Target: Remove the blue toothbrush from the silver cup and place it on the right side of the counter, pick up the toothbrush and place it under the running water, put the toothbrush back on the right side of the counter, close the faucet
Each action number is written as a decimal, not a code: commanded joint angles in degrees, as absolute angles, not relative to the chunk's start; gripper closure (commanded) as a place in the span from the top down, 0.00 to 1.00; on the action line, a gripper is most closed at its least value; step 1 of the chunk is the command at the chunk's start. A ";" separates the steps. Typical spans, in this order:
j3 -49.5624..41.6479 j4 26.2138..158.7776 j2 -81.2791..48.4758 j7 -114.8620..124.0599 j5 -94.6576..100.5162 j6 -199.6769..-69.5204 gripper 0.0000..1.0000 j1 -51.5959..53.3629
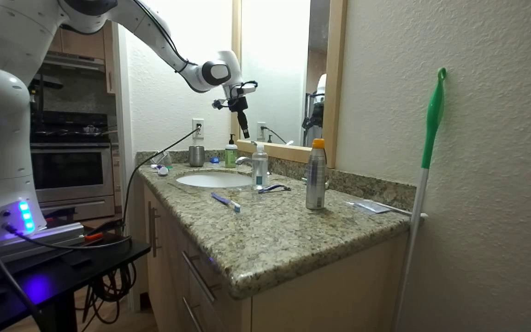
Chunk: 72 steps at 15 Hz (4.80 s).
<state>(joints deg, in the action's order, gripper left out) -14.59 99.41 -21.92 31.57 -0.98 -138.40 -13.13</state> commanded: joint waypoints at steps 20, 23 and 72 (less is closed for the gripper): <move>-14.86 98.04 -29.95 31.69 -9.20 -155.33 0.66 -10.81; -14.80 97.96 -30.12 31.84 -9.13 -154.94 0.47 -10.47; -14.76 89.50 -33.33 33.99 -14.26 -145.10 1.00 -12.01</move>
<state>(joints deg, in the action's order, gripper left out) -12.99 89.87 -32.47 31.21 -15.54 -144.63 -13.09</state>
